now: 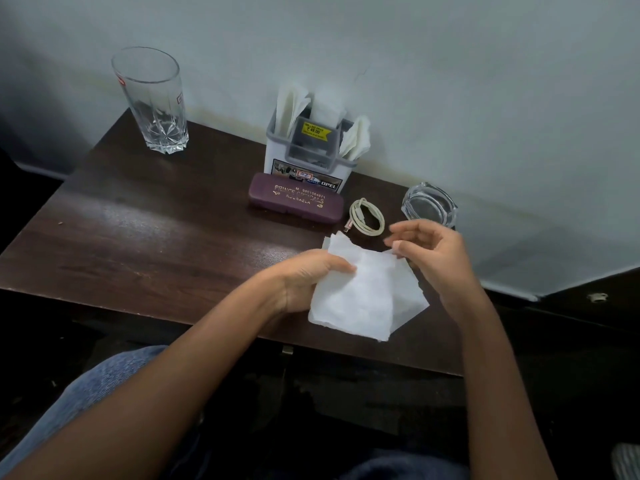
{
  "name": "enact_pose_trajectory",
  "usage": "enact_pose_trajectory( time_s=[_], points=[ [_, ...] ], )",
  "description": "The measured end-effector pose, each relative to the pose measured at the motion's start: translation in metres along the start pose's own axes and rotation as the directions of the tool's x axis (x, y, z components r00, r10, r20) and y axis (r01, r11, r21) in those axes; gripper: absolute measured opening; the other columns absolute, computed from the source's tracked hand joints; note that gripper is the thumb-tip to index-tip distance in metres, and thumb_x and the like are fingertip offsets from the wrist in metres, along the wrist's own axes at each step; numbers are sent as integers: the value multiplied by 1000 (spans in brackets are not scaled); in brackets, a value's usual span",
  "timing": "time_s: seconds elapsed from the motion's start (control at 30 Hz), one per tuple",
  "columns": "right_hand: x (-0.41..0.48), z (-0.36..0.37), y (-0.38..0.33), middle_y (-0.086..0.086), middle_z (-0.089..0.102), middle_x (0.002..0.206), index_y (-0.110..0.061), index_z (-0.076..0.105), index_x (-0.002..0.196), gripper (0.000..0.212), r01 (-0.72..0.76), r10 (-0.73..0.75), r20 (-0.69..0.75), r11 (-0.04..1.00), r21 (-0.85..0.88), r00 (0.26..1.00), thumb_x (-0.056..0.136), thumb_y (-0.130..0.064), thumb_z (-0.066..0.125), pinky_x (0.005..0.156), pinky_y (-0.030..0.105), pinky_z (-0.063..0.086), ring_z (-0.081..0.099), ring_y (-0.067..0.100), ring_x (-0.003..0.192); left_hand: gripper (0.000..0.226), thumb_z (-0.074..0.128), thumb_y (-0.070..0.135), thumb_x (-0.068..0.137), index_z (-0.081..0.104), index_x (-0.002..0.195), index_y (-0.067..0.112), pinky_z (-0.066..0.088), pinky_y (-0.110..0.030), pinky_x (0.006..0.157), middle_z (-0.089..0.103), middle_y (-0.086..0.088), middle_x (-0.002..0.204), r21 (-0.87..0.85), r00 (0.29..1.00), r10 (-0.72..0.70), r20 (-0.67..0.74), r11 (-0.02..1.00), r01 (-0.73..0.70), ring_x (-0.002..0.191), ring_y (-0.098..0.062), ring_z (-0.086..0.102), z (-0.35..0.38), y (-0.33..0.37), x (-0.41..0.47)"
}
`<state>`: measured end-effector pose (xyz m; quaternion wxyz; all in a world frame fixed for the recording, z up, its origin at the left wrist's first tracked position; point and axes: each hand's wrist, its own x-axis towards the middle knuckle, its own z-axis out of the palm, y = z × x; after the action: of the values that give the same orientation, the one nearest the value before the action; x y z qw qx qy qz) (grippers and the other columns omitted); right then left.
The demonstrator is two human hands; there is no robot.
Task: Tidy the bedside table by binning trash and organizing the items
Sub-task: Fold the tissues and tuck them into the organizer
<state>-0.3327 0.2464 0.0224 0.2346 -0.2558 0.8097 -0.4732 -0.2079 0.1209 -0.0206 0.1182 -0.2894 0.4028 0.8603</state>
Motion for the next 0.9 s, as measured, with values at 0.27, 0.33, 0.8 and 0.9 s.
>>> enact_pose_trajectory(
  time_s=[0.27, 0.33, 0.8, 0.9],
  points=[
    [4, -31, 47, 3, 61, 69, -10, 63, 69, 10, -369, 374, -91, 790, -489, 923, 77, -5, 66, 55, 24, 40, 54, 14, 63, 17, 46, -2, 89, 60, 97, 4, 53, -31, 71, 67, -12, 88, 93, 931, 144, -336, 989, -119, 75, -24, 64, -16, 8, 4],
    [4, -29, 50, 4, 61, 69, -8, 64, 71, 8, -405, 418, -105, 738, -540, 902, 73, -9, 71, 62, 30, 45, 54, 18, 66, 16, 46, -2, 89, 60, 95, 5, 52, -31, 73, 67, -11, 89, 108, 924, 151, -352, 987, -120, 77, -24, 64, -17, 9, 4],
    [0, -39, 30, 6, 55, 61, -8, 52, 62, 26, -440, 426, -112, 860, -259, 898, 73, 2, 73, 50, 22, 43, 50, 13, 53, 25, 45, 1, 91, 58, 113, -1, 55, -33, 70, 68, -13, 96, 93, 917, 139, -374, 989, -112, 81, -26, 66, -21, 12, 2],
    [0, -42, 32, 6, 53, 59, -8, 52, 60, 27, -415, 387, -160, 879, -233, 908, 72, 2, 74, 41, 15, 41, 49, 13, 51, 26, 45, 1, 91, 58, 114, -1, 55, -34, 74, 68, -14, 99, 105, 913, 146, -380, 988, -114, 84, -27, 66, -21, 12, 3]
  ],
)
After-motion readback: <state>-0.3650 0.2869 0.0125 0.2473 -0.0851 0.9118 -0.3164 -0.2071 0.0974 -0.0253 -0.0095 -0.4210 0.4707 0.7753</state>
